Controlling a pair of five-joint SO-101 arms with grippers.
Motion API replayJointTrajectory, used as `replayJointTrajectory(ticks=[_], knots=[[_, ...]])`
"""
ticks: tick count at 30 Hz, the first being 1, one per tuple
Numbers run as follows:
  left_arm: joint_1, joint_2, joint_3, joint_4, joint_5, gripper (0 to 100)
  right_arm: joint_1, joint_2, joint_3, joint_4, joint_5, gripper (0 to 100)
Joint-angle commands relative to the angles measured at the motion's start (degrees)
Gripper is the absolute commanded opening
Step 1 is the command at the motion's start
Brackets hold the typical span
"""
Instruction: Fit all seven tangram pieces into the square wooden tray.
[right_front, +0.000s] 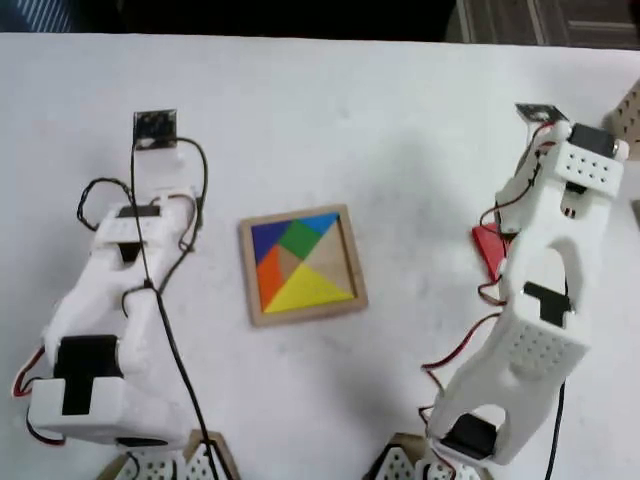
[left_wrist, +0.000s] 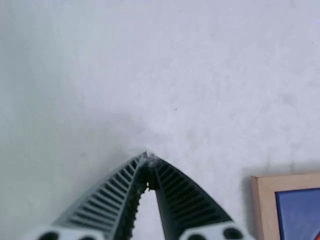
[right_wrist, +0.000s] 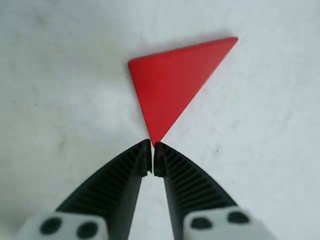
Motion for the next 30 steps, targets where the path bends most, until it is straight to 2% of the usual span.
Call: replayJointTrajectory(ticks=[1,4,9,15,18,24,30], knots=[[-0.2,-0.3,-0.4,-1.5,-0.5,3,1.1,-7.3,5.8,-1.4,-2.5,1.8],[-0.2,-0.3,-0.4,-1.5,-0.5,3,1.1,-10.2,11.3,-2.1,-2.5,1.8],[-0.2,-0.3,-0.3,-1.5,-0.5,3,0.9,-12.5,18.3,-9.8,-2.5,3.4],[-0.3,-0.3,-0.3,-1.5,-0.5,3,-2.1,-12.5,21.4,-13.2,-3.0,22.1],[-0.3,-0.3,-0.3,-1.5,-0.5,3,-4.4,-12.5,21.4,-14.4,-3.2,25.9],[-0.4,-0.3,-0.3,-1.5,-0.5,3,-6.4,-12.5,21.4,-19.5,-12.8,26.1],[-0.5,-0.3,-0.3,-1.5,-0.5,3,-6.5,-12.3,21.4,-21.1,-18.0,26.5]])
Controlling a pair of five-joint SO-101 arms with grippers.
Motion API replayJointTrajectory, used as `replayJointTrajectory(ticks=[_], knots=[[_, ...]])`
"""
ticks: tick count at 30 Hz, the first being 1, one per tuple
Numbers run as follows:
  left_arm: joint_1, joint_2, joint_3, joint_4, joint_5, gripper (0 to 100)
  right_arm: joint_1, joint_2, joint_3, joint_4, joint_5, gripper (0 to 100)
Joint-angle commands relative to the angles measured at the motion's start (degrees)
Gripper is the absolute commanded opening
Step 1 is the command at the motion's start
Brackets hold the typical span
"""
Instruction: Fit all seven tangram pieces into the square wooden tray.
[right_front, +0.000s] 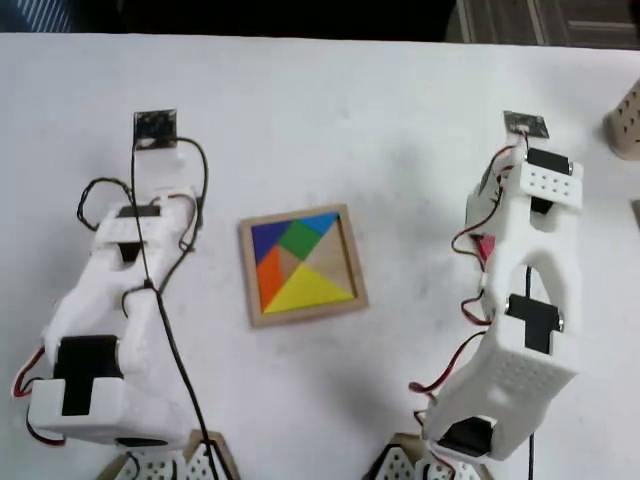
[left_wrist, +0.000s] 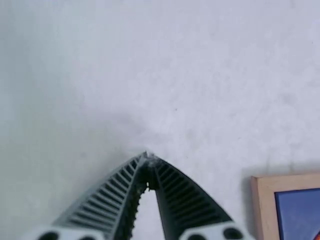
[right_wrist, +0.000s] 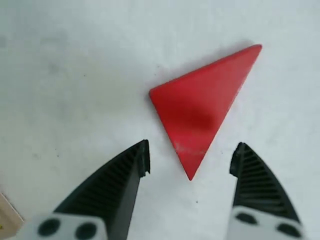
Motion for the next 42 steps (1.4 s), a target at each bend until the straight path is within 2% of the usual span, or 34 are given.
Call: replayJointTrajectory(ticks=[1,5,10,16,21,26,33,42], knots=[[-0.5,-0.3,-0.4,-1.5,-0.5,3,-0.7,-2.5,-0.5,-0.6,-3.0,27.9],[-0.5,-0.3,-0.4,-1.5,-0.5,3,-2.7,0.9,-0.8,-0.8,-3.5,36.5],[-0.5,-0.3,-0.4,-1.5,-0.5,3,-3.2,6.5,-4.7,-0.8,-4.1,36.6],[-0.5,-0.3,-0.4,-1.5,-0.5,3,-0.7,14.4,-13.5,-0.2,-8.8,36.6],[-0.4,-0.3,-0.4,-1.5,-0.5,3,-0.6,19.6,-19.1,4.4,-8.6,36.6],[-0.4,-0.3,-0.4,-1.5,-0.5,3,-0.6,23.4,-24.9,8.6,-8.5,34.8],[-0.4,-0.3,-0.4,-1.5,-0.5,3,-0.5,26.9,-30.5,11.7,-8.7,21.0],[-0.3,-0.3,-0.3,-1.5,-0.5,3,-0.6,28.2,-32.6,13.2,-8.8,27.5]])
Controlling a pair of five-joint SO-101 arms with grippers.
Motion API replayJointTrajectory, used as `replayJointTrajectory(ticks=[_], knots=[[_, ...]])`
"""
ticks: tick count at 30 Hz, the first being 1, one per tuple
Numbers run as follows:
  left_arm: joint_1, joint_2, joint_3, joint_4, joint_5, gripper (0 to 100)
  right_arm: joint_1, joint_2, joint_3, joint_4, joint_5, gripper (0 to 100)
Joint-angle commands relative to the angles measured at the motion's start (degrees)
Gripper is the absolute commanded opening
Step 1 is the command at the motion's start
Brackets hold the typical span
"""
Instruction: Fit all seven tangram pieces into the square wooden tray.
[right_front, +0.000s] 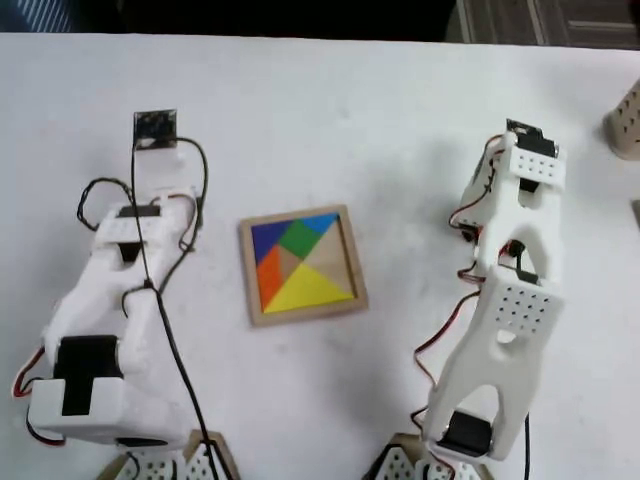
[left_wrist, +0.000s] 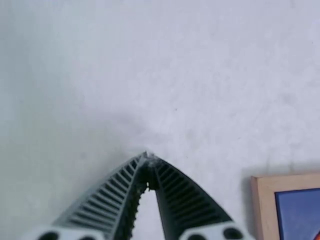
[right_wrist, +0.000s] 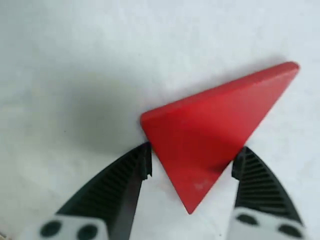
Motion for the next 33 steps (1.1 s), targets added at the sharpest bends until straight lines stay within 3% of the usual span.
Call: replayJointTrajectory(ticks=[1,7,16,33], knots=[[-0.3,-0.3,-0.3,-1.5,-0.5,3,0.5,-0.2,-1.5,0.2,-0.4,27.5],[-0.3,-0.3,-0.3,-1.5,-0.5,3,-1.4,0.1,-6.3,4.1,-1.1,27.6],[-0.3,-0.3,-0.3,-1.5,-0.5,3,-2.2,0.2,-9.9,2.4,-11.3,27.6],[-0.3,-0.3,-0.3,-1.1,-0.5,3,-2.4,4.0,-10.0,-2.2,-11.3,27.6]])
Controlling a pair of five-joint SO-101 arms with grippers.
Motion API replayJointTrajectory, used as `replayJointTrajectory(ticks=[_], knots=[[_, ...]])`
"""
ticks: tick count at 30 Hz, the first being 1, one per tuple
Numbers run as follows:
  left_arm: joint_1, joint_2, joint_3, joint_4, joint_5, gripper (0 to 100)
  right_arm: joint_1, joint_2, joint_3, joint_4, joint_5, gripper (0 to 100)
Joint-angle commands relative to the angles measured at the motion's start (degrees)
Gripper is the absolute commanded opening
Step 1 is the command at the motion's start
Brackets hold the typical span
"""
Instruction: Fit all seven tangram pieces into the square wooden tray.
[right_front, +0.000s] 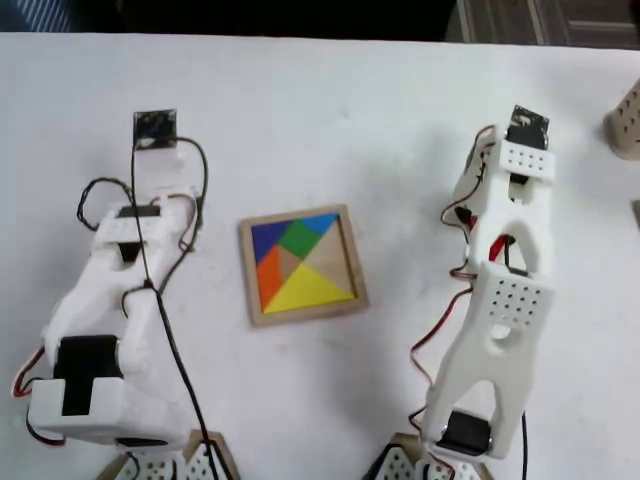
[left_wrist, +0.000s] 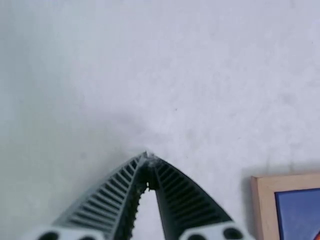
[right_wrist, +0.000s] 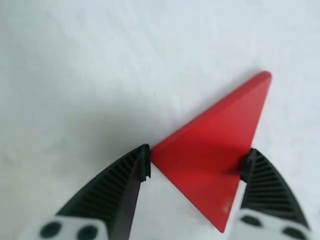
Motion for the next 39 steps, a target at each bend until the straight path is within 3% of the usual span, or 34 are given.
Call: replayJointTrajectory(ticks=[1,10,17,27,34,39], knots=[[-0.3,-0.3,-0.3,-1.1,-0.5,3,-0.5,0.0,-2.0,-0.9,-0.2,27.6],[-0.3,-0.3,-0.3,-1.1,-0.5,3,-0.4,0.7,-4.0,0.5,-0.2,26.2],[-0.3,-0.3,-0.3,-1.1,-0.5,3,0.2,1.9,-4.6,1.9,-0.1,8.7],[-0.4,-0.3,-0.3,-1.1,-0.5,3,0.3,1.9,-4.8,3.5,3.9,9.1],[-0.4,-0.3,-0.3,-1.1,-0.5,3,-0.2,1.8,-15.1,12.1,6.8,9.4],[-0.4,-0.3,-0.3,-1.2,-0.5,3,-0.3,1.5,-17.1,12.9,6.9,9.4]])
